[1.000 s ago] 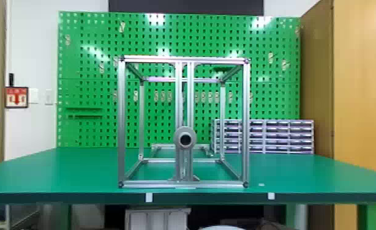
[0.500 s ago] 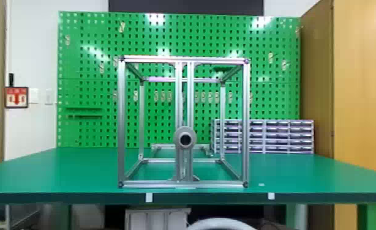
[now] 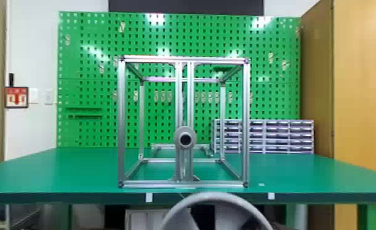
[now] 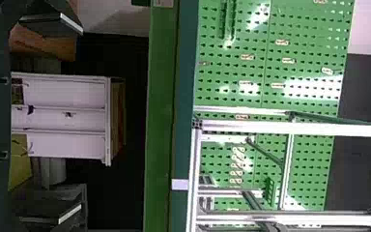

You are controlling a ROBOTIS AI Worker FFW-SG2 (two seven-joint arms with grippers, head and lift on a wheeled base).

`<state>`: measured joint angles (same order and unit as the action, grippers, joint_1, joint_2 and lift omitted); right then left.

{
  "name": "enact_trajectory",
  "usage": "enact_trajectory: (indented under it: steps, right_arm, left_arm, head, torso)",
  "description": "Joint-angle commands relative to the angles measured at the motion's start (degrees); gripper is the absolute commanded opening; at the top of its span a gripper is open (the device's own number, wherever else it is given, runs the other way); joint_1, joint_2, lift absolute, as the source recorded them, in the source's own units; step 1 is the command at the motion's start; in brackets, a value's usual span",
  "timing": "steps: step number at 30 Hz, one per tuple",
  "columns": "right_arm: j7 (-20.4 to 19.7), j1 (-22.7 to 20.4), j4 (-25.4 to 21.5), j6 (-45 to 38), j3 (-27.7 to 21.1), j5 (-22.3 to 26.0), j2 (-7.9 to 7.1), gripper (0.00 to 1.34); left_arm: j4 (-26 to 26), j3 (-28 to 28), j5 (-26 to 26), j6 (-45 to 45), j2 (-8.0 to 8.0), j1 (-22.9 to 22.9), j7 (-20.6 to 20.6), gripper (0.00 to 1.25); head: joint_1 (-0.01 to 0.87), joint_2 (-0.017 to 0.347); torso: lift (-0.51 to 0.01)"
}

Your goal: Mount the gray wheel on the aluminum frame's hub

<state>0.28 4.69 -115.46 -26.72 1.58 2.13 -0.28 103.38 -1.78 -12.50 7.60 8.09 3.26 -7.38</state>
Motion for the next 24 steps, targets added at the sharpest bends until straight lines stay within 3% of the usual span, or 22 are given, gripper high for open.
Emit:
enact_trajectory:
  steps: [1,24]
  right_arm:
    - [-0.28,2.25,-2.31,-4.57,0.53,0.86,-0.43,0.13]
    - [-4.77,13.41,-7.49,-18.63,2.03,9.39,-1.66,0.13]
  left_arm:
    - [1.56,0.9,-0.59,2.42,0.35,1.66,0.17,1.21]
    - [11.84,5.38,-6.31,17.01,3.6,10.27,6.5,1.2]
  head:
    - [-0.005,0.006]
    - [-0.005,0.006]
  torso:
    - [-0.499]
    - [-0.499]
